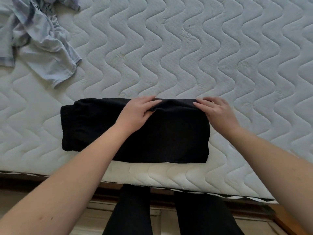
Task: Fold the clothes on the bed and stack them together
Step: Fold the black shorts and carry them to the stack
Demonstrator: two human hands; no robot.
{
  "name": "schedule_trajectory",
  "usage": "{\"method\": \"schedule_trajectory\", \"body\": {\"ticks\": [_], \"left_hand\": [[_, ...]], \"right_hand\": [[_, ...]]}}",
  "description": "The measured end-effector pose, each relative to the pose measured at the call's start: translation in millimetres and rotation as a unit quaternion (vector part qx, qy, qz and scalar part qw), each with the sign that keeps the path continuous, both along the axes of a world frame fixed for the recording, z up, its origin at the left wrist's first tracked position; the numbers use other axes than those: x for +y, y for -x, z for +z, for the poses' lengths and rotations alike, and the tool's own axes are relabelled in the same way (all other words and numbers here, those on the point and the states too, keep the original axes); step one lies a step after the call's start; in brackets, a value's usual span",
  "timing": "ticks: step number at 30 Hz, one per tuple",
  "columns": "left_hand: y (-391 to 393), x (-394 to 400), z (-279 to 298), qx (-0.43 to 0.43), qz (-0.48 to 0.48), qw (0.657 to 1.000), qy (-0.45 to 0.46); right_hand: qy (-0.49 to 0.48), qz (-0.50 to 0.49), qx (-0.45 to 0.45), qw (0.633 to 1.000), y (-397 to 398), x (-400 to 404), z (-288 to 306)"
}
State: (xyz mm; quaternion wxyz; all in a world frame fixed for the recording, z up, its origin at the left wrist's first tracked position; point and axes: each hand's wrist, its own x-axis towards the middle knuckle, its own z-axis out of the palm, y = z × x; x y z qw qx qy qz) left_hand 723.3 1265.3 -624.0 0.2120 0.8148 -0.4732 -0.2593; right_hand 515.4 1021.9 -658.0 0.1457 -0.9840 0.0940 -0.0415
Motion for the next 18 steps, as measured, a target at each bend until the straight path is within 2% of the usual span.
{"method": "schedule_trajectory", "body": {"ticks": [3,7,13,18], "left_hand": [[29.2,23.9,-4.9,-0.055,-0.033,0.998,-0.014],[67.2,48.0,-16.3,-0.088,-0.057,0.992,-0.076],[84.0,67.0,-43.6,-0.12,-0.089,0.959,-0.24],[74.8,69.0,-46.6,-0.112,-0.071,0.962,-0.24]], "right_hand": [[0.028,0.012,0.023,0.999,26.7,19.5,2.0],[0.058,0.001,0.08,0.995,47.6,42.5,0.3],[0.054,-0.074,0.255,0.963,50.2,74.5,-7.4],[0.056,-0.126,0.25,0.958,49.4,111.1,-5.3]]}}
